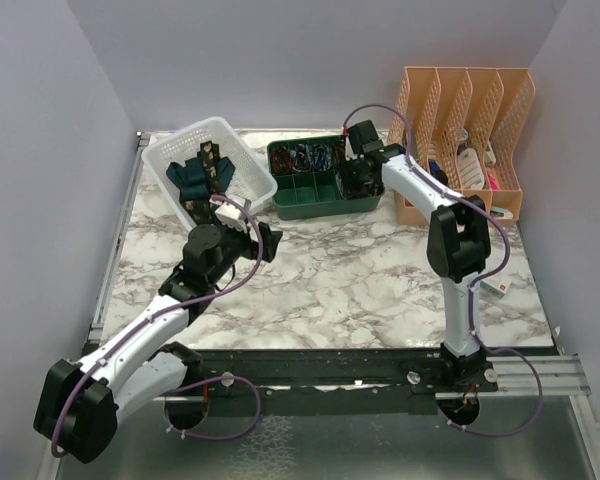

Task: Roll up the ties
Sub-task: Place the tie in the storage box, then reset both arms

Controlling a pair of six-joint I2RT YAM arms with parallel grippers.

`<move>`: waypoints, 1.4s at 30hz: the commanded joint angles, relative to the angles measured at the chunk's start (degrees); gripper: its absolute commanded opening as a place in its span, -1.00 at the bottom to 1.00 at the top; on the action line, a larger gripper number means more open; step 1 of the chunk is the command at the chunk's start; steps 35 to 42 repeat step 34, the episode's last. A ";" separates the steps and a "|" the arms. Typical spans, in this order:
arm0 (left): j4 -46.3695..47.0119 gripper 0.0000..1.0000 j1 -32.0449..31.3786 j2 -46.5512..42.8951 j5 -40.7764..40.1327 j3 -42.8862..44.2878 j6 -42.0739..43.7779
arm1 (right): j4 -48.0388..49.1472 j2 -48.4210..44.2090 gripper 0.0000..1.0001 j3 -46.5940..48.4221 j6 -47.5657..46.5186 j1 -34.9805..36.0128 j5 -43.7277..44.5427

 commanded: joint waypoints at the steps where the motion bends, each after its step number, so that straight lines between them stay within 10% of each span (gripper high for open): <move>1: -2.26 0.98 0.49 -1.33 -1.47 2.25 0.53 | 0.62 0.23 -0.01 1.87 0.04 0.24 0.17; 13: -16.61 0.98 4.42 5.13 -4.10 17.69 -0.86 | 10.12 -16.89 0.53 -2.54 -2.75 -0.03 6.92; 16: -25.03 0.98 9.29 8.95 -4.01 26.32 -3.11 | 15.70 -25.18 0.98 -11.01 -1.65 -1.42 7.40; 25: -43.88 0.98 14.36 11.22 -24.07 45.00 -8.97 | 27.47 -47.87 1.00 -36.60 0.74 -9.44 5.13; 42: -43.60 0.98 14.36 5.36 -30.14 40.15 -10.79 | 28.70 -58.52 1.00 -47.14 1.88 -9.37 -0.23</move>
